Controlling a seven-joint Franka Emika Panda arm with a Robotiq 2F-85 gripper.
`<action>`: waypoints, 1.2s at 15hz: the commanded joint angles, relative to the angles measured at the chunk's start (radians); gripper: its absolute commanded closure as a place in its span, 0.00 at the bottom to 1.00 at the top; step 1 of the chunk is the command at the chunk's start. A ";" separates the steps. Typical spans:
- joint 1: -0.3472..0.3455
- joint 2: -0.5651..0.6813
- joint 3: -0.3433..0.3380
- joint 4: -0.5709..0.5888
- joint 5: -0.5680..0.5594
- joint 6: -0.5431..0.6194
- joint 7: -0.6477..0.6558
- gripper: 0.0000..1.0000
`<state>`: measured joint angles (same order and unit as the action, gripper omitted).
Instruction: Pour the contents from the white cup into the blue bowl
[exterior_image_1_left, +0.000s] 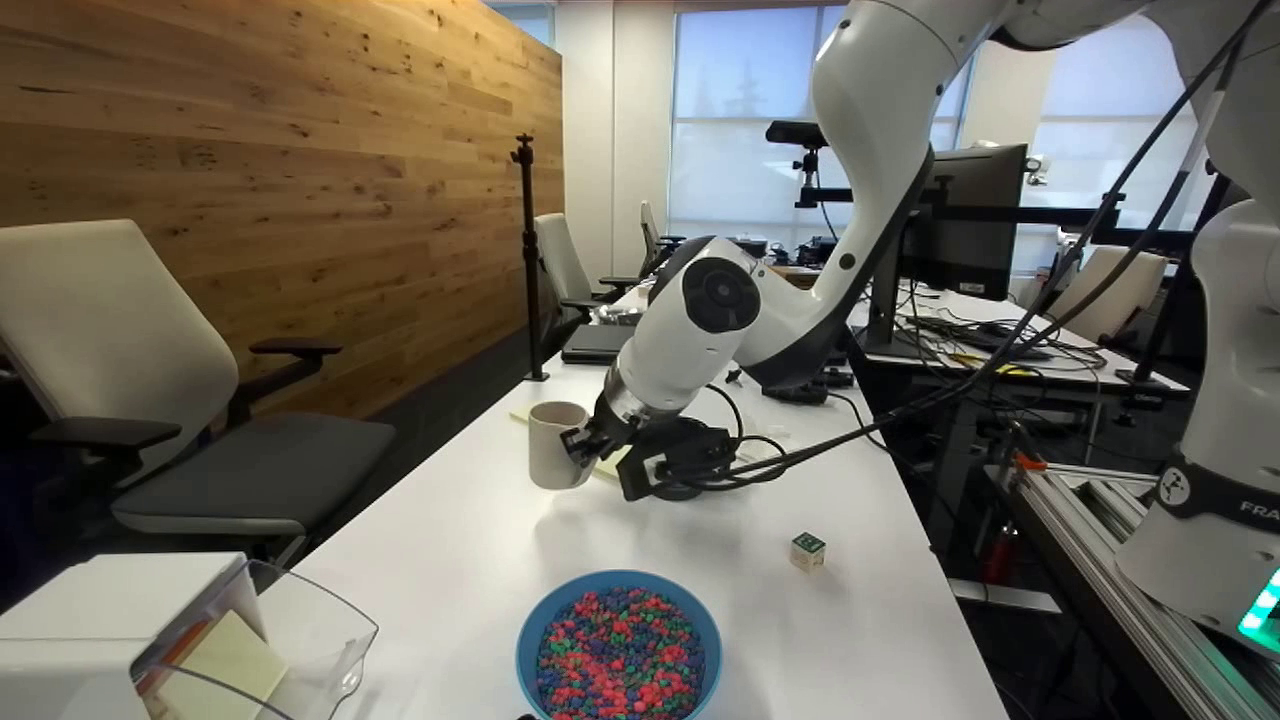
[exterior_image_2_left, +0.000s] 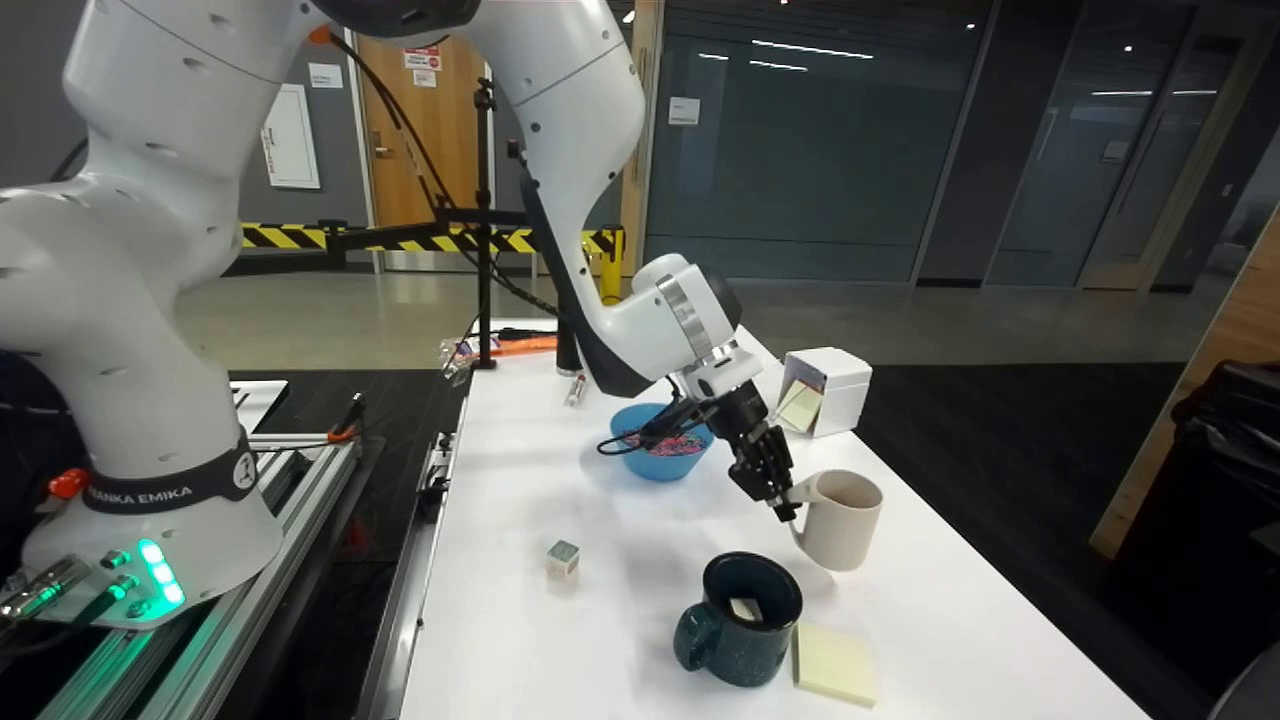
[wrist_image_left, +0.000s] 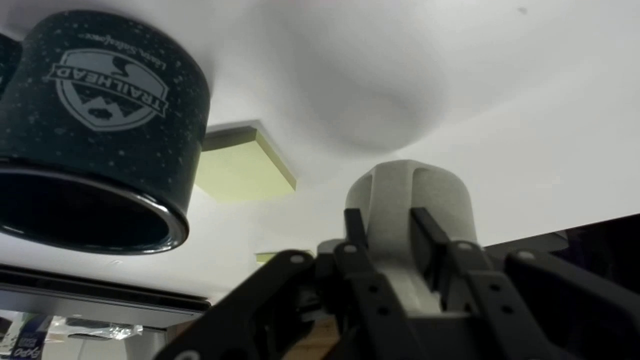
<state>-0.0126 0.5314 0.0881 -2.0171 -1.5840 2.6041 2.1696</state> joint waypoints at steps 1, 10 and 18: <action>-0.004 -0.133 -0.002 -0.096 0.005 -0.011 -0.005 0.93; 0.072 -0.429 0.030 -0.318 0.118 -0.083 -0.066 0.93; 0.120 -0.589 0.042 -0.536 0.094 -0.145 -0.020 0.93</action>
<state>0.1038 0.0499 0.1383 -2.4335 -1.4724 2.4666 2.1299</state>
